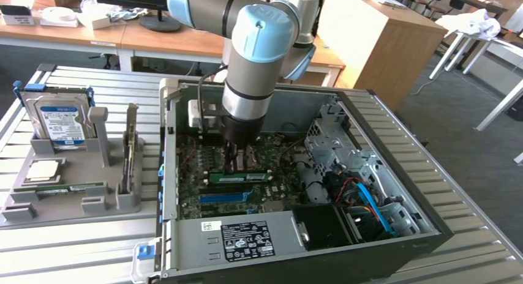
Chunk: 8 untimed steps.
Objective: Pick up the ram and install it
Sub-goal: 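Press down the ram until it locks into place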
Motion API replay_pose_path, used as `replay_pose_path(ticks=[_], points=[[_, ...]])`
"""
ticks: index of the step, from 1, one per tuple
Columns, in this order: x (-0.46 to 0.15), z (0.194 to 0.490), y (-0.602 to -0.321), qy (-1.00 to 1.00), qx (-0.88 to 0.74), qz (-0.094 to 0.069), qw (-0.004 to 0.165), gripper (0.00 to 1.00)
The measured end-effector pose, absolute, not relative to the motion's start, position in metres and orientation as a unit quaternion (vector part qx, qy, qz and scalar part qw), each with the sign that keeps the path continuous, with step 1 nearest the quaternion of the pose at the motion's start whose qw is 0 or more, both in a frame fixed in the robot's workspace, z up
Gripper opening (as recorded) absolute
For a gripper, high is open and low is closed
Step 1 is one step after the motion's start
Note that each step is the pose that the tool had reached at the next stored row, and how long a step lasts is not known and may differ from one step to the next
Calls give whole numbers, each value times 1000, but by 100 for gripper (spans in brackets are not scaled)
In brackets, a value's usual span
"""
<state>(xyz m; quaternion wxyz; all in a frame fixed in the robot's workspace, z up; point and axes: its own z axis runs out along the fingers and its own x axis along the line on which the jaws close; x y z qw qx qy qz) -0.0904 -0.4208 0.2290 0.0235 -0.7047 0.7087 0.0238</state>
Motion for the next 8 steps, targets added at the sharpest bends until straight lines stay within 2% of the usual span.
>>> replay_pose_path(ticks=[8], points=[[-90,228,-421,709,-705,24,24,10]])
